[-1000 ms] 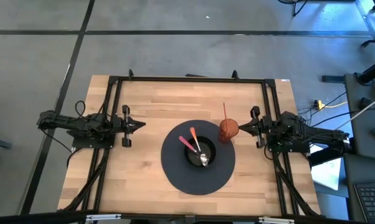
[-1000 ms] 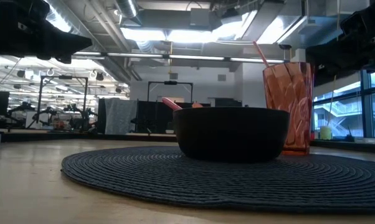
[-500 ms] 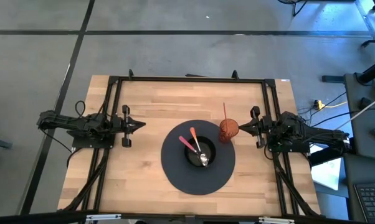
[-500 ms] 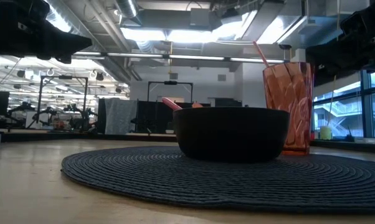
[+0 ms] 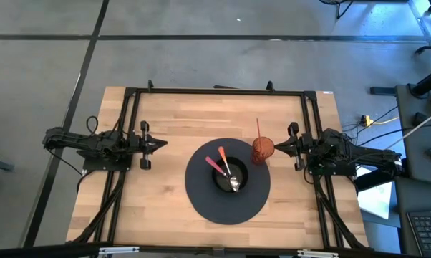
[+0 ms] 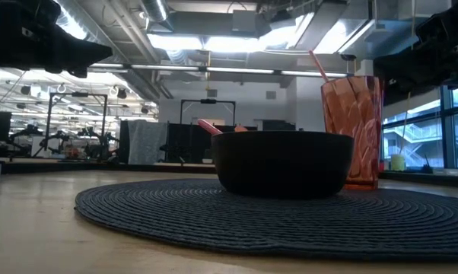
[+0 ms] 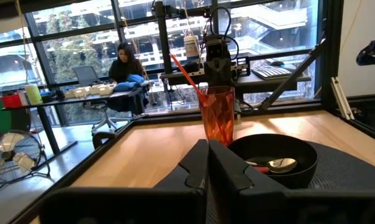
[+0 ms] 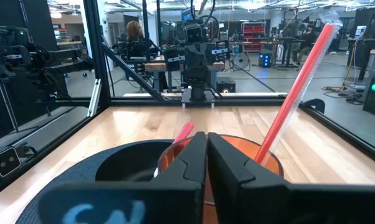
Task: Pick & Place Utensil
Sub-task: Return to Home Position
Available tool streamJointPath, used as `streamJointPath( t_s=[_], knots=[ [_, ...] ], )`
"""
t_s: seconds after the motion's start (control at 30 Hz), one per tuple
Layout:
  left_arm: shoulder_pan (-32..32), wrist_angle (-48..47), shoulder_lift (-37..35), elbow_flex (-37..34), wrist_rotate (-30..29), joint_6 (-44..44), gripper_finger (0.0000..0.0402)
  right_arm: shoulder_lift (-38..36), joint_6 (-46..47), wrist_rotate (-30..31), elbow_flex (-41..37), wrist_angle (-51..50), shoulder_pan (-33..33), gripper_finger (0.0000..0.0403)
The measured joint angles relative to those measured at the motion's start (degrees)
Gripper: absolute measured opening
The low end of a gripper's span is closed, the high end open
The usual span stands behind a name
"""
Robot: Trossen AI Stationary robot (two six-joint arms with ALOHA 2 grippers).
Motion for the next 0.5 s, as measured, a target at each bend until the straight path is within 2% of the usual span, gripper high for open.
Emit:
streamJointPath(
  t_s=[0.5],
  knots=[
    [0.0,0.0,0.0,0.0,0.0,0.0,0.0005,0.0,0.0,0.0,0.0,0.0,0.0,0.0017]
  ],
)
